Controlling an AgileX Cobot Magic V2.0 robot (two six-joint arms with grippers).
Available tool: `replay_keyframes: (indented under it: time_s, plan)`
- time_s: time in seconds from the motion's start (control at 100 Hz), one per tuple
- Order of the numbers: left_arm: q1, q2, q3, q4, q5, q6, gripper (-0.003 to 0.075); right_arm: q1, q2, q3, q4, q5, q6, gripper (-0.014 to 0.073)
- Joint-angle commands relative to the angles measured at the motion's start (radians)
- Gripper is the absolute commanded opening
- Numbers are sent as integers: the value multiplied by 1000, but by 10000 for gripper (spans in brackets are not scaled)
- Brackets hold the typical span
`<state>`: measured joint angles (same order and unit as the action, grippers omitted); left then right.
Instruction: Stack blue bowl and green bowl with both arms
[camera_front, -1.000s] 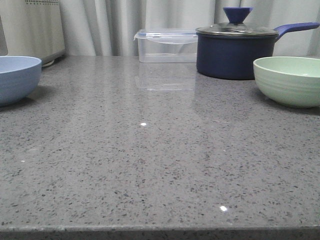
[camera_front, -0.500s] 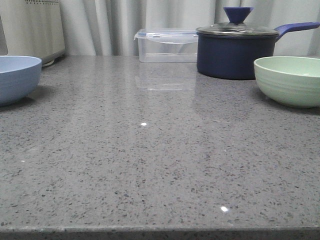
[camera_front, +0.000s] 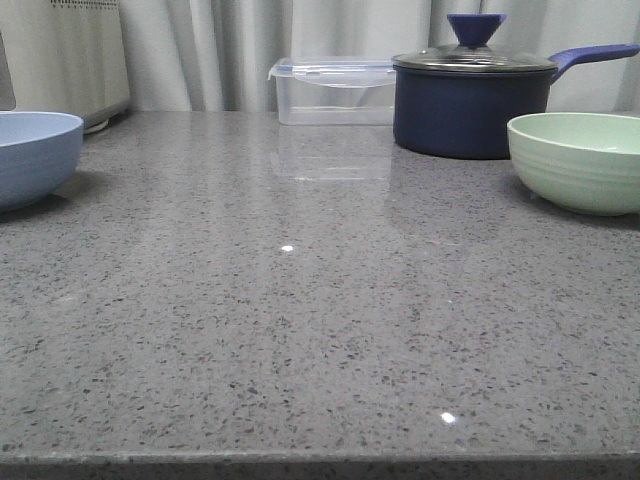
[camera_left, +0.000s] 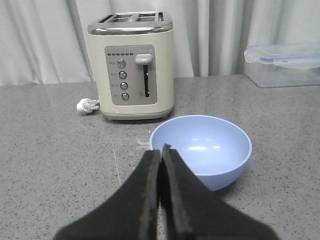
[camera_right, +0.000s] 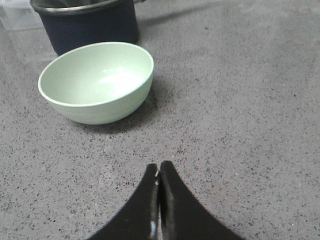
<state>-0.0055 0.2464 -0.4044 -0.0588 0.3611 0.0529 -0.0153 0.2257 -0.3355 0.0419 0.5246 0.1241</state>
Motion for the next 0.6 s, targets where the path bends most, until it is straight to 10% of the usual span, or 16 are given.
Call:
replay_keyframes:
  time_s: [0.0, 0.24, 0.45, 0.59]
  plan:
    - [2, 81, -99, -8, -29, -9, -20, -4, 69, -78, -2, -32, -2, -79]
    - [2, 213, -206, -8, -12, -9, 13, -4, 169, -168, -3, -26, -3, 48]
    - [2, 247, -213, -8, -12, -9, 297, -4, 188, -182, -3, -27, -3, 338]
    - [2, 247, -213, -8, -14, -9, 423, -4, 188, -182, -3, -47, -3, 369]
